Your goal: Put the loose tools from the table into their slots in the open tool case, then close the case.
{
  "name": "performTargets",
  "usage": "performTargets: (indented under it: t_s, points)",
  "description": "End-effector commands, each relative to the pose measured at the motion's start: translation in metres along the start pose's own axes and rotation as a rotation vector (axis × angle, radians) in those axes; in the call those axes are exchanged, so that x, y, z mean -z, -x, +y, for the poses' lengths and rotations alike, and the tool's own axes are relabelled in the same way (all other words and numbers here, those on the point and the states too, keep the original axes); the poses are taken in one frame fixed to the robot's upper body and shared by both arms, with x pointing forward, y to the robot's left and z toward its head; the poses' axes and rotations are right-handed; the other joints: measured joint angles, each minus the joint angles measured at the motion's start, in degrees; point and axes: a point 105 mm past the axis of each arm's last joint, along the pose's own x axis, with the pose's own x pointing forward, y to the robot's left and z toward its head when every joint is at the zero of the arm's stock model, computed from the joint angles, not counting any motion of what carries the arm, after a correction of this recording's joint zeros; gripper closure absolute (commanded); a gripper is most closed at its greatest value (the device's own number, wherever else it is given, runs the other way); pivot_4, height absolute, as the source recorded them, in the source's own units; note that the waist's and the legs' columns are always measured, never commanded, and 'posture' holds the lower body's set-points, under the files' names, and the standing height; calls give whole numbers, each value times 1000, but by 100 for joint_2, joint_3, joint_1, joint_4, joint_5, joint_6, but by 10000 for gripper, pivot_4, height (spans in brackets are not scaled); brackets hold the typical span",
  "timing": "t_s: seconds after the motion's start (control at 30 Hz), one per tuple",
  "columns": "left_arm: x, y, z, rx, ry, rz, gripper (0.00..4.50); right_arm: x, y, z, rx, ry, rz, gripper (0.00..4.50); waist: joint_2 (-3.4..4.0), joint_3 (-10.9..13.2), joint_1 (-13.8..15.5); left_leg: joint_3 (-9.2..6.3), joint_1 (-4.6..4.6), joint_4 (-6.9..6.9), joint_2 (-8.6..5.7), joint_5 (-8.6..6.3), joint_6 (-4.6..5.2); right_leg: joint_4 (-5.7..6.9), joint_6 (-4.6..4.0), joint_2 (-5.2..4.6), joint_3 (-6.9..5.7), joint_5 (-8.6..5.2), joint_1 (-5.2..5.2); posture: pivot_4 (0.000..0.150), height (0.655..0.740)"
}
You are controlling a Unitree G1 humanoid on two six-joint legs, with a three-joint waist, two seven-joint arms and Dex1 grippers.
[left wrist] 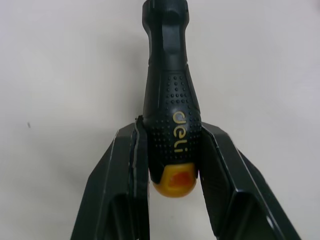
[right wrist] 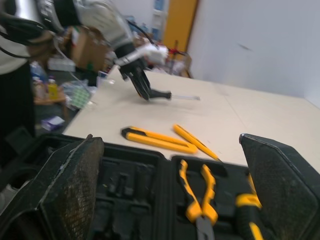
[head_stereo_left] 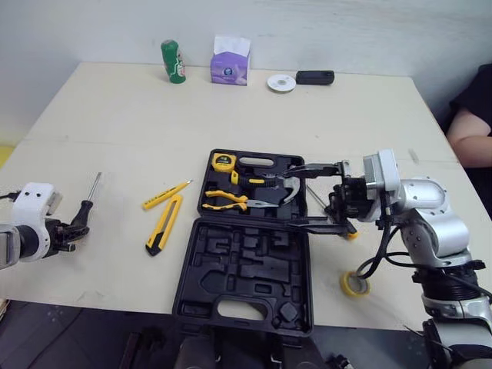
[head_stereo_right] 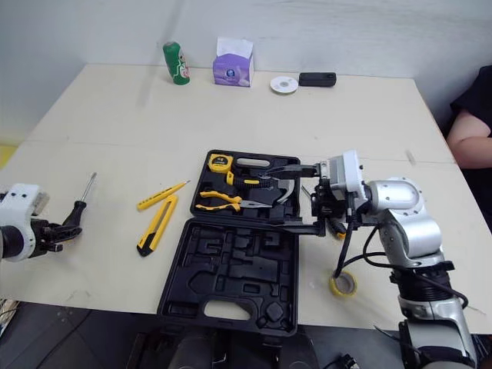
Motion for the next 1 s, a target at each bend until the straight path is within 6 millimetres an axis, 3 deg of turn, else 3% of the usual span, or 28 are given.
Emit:
performTargets:
  t_s: [0.03,0.27,0.5,0.63,0.83,1.0]
  points:
    - [-38,30,-2,1,-189,-169,35543,-8,16,-4,58,42,18,0,0,0,-1,0,0,-1,0,0,0,-1,0,0,0,0,0,1500,7400]
    - [-82,45,-77,363,-556,-438,35543,4,48,-8,155,48,121,0,0,1,14,2,1,-1,-2,-16,-23,-5,0,0,-2,0,6,1500,7400]
    - [-107,44,-154,689,-826,-433,35543,11,64,-7,205,51,187,0,-2,3,9,15,3,3,-1,4,8,1,4,13,0,2,5,1500,7400]
    - [-102,33,-184,811,-1007,-307,35543,15,74,-3,230,55,228,0,-2,3,4,31,8,6,-2,4,9,2,8,50,-5,4,4,1500,7400]
    - [-88,9,-223,915,-1140,-120,35543,20,77,6,229,44,256,0,-4,4,17,46,12,22,9,4,9,2,14,92,13,7,1,1500,7400]
    - [-77,-7,-238,909,-1208,-8,35543,24,78,23,205,16,281,0,-4,5,40,44,10,24,18,6,8,-1,14,99,18,6,-1,1500,7400]
